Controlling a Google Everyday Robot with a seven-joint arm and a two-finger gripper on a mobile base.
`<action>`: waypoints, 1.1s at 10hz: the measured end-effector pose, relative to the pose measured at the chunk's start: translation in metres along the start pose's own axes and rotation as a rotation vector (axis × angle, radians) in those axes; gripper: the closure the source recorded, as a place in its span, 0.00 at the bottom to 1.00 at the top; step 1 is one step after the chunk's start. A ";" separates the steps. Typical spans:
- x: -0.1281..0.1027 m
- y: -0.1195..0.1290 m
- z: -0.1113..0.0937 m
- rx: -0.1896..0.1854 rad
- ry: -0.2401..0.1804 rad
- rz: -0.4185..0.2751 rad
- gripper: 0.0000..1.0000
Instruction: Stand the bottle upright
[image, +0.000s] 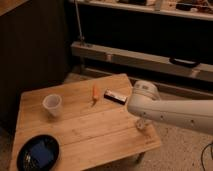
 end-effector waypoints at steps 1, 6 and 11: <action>0.000 -0.001 0.000 0.001 -0.002 -0.001 0.40; 0.004 0.000 0.005 0.009 0.004 -0.003 0.40; -0.025 0.016 0.011 0.200 0.368 0.143 0.40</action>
